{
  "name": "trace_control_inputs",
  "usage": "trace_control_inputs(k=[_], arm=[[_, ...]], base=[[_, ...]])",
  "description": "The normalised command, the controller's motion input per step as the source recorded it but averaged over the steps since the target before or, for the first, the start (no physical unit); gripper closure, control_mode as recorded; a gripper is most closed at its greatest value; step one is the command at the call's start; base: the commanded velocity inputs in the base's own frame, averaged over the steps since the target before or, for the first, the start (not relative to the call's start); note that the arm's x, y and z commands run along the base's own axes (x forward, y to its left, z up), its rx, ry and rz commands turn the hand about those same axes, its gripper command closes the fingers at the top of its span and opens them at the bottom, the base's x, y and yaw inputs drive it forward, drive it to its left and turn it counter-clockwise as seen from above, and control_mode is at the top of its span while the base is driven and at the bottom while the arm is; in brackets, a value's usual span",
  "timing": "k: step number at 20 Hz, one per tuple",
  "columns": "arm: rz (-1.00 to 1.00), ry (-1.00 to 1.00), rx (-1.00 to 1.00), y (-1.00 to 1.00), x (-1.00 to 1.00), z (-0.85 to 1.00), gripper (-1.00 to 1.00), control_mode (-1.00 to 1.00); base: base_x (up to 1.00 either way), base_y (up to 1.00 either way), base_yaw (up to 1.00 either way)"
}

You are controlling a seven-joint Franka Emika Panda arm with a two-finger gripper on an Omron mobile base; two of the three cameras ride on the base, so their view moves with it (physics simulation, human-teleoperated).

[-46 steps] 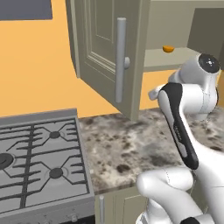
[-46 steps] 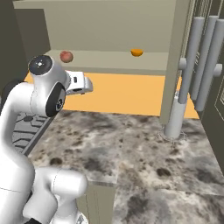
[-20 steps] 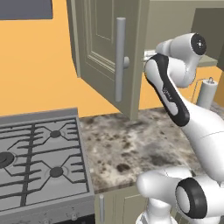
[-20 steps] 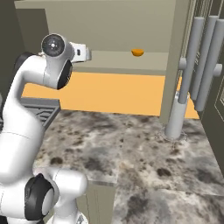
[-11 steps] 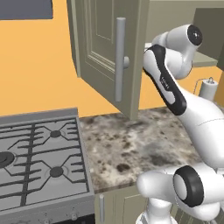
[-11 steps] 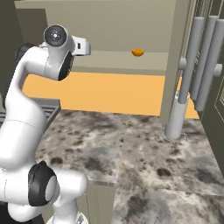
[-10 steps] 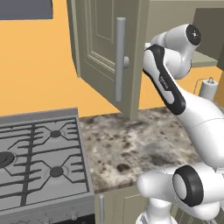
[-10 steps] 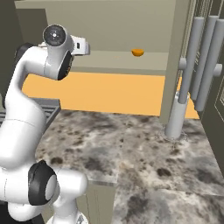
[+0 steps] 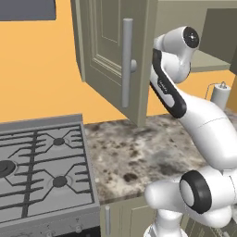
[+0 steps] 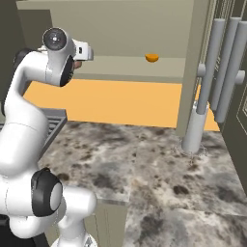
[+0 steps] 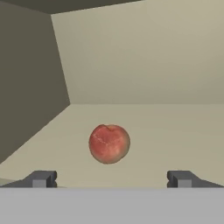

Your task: Open the cabinet. Pick the peach and peach from the cabinet and place them into the bowl. Then close the cabinet.

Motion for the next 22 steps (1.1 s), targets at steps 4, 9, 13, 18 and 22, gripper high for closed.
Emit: trace_control_inputs(k=[4, 9, 13, 18, 22], arm=[[0.00, 0.00, 0.00, 0.06, 0.05, -0.13, -1.00, -1.00], [0.00, 0.00, 0.02, 0.03, 0.25, -0.11, -1.00, -1.00], [0.00, 0.01, 0.04, 0.00, 0.41, -0.04, -1.00, -1.00], [0.00, 0.05, 0.04, 0.08, 0.45, -0.10, -1.00, -1.00], [0.00, 0.06, 0.02, 0.14, 0.42, -0.11, -1.00, -1.00]], base=[[0.00, 0.00, 0.00], [0.00, 0.00, 0.00], [0.00, 0.00, 0.00], [0.00, 0.00, 0.00], [0.00, 0.00, 0.00]])
